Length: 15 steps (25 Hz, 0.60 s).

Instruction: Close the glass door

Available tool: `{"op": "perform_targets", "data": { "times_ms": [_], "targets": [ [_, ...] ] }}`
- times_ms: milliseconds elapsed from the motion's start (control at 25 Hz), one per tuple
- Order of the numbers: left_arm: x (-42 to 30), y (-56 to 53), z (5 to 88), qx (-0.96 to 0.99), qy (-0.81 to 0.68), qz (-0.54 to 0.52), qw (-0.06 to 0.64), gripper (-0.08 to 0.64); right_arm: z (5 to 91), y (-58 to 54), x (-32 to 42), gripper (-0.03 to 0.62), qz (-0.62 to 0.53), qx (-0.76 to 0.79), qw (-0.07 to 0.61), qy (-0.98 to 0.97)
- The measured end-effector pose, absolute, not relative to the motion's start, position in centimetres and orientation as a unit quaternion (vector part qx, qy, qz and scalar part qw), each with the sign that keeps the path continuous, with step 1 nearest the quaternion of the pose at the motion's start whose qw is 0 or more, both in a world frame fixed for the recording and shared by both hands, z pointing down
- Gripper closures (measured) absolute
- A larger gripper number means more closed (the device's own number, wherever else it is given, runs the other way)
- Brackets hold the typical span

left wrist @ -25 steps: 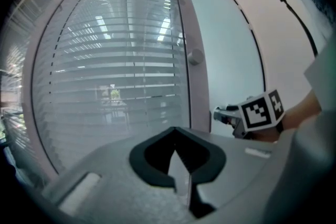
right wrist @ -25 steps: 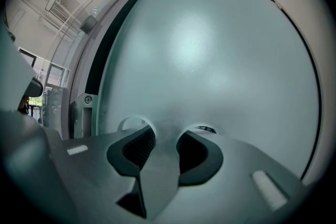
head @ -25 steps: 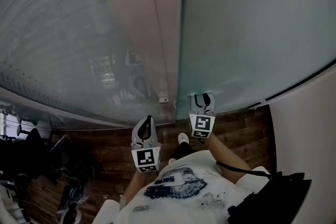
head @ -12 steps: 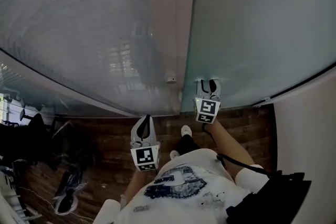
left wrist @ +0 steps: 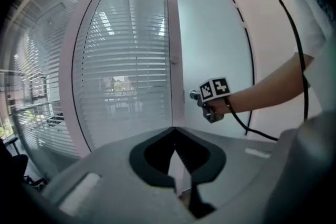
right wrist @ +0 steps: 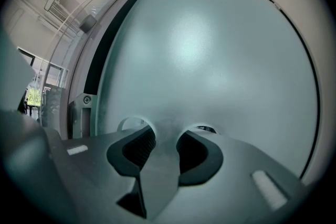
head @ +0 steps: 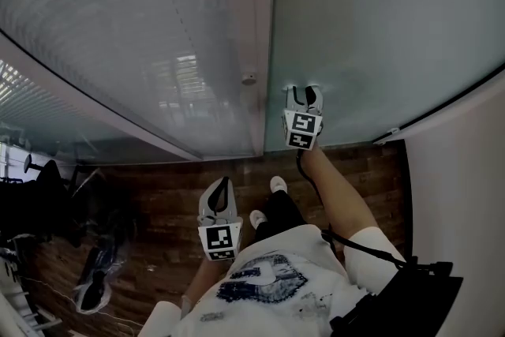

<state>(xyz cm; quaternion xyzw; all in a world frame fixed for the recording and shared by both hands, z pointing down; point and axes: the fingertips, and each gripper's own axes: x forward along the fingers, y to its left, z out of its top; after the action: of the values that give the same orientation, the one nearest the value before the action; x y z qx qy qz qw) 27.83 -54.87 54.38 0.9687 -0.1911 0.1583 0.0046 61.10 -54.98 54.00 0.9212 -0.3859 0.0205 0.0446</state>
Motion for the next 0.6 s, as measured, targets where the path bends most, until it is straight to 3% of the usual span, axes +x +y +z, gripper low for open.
{"op": "perform_targets", "data": {
  "times_ms": [400,560,600],
  "targets": [
    [23.5,-52.3,53.5,0.959,-0.228,0.167,-0.013,0.557,55.0,-55.9,61.6,0.462,0.04,0.911,0.043,-0.408],
    [21.6,-50.0,53.0,0.952,-0.256,0.166,-0.019,0.557,53.7,-54.1,60.2,0.417,0.057,0.902,0.096,-0.416],
    [21.3,-49.2,53.0,0.95,-0.261,0.167,-0.02,0.557,53.2,-53.2,59.5,0.438,0.055,0.902,0.101,-0.417]
  ]
}}
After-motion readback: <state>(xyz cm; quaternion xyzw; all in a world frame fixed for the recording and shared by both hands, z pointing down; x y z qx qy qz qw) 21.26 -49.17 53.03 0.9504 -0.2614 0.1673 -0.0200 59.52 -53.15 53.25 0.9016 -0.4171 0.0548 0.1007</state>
